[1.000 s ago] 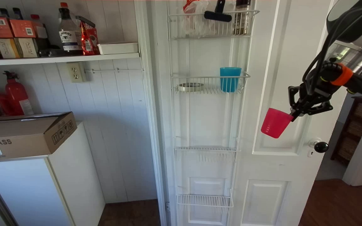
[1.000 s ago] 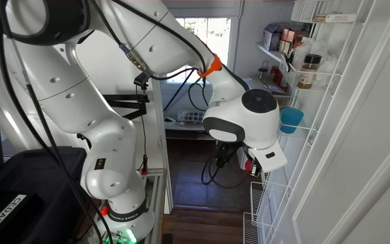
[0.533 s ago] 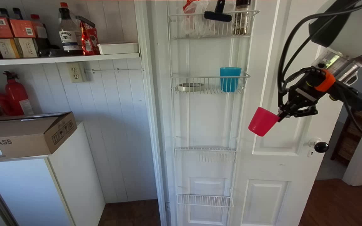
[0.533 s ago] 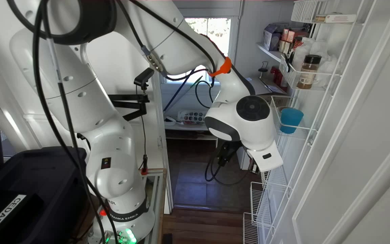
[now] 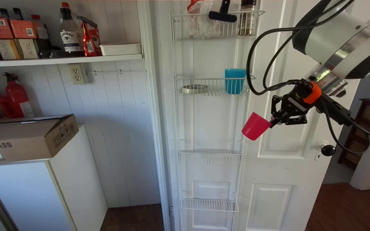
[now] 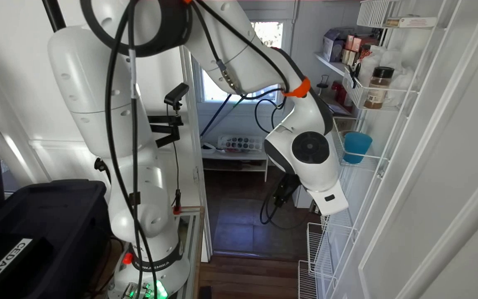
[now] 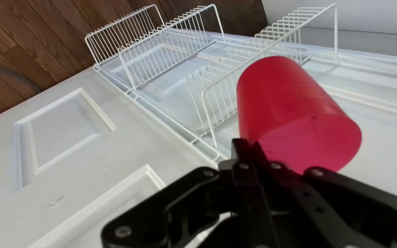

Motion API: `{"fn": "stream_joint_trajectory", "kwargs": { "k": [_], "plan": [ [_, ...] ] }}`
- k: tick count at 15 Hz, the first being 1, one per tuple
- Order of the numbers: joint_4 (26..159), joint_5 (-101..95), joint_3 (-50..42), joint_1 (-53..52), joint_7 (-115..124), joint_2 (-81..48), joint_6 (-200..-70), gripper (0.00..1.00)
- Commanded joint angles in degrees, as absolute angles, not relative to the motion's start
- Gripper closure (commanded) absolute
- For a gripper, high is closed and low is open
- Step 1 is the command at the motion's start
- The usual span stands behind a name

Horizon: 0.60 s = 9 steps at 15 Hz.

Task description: Remove the pink cup from the blue cup and put it on the third rack from the bottom

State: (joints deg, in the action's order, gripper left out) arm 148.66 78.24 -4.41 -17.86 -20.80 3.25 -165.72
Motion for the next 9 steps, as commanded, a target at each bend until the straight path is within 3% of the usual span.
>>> {"fn": "stream_joint_trajectory", "kwargs": {
  "k": [1, 9],
  "plan": [
    [142.5, 87.4, -4.6, -18.0, -30.0, -3.6, -165.5, 0.99],
    [132.3, 94.9, -4.1, -17.6, -39.4, -16.0, -165.3, 0.99]
  ]
}}
